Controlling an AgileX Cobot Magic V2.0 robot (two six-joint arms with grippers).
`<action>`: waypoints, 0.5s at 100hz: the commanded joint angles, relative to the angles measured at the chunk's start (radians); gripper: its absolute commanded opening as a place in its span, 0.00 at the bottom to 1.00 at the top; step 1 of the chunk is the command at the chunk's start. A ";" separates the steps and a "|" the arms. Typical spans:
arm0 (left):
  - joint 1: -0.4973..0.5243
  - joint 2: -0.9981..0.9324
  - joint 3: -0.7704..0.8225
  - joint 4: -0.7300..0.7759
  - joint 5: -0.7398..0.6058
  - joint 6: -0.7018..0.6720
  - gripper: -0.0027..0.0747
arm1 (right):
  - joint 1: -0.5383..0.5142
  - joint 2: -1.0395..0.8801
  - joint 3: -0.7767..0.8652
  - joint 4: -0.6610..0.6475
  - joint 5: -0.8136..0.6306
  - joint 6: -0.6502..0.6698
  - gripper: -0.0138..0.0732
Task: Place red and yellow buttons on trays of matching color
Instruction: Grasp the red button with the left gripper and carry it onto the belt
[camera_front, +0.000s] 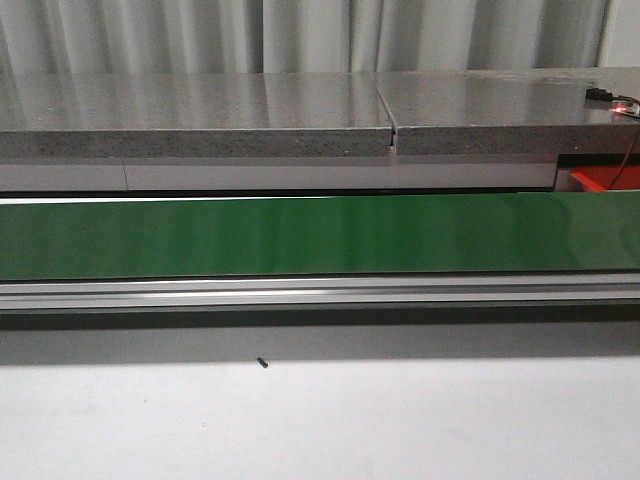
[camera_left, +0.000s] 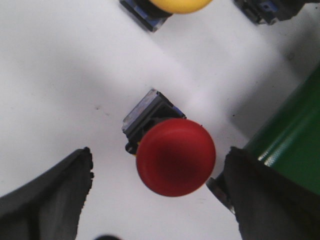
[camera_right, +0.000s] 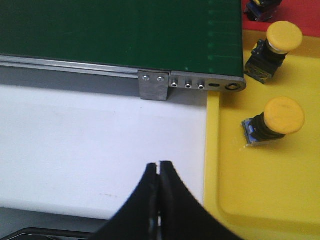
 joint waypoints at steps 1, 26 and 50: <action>0.002 -0.027 -0.027 -0.014 -0.023 -0.009 0.68 | 0.003 -0.002 -0.034 -0.013 -0.052 0.002 0.05; 0.002 -0.027 -0.027 -0.014 -0.064 -0.009 0.34 | 0.003 -0.002 -0.034 -0.013 -0.052 0.002 0.05; 0.002 -0.090 -0.027 -0.014 -0.066 0.032 0.29 | 0.003 -0.002 -0.034 -0.013 -0.052 0.002 0.05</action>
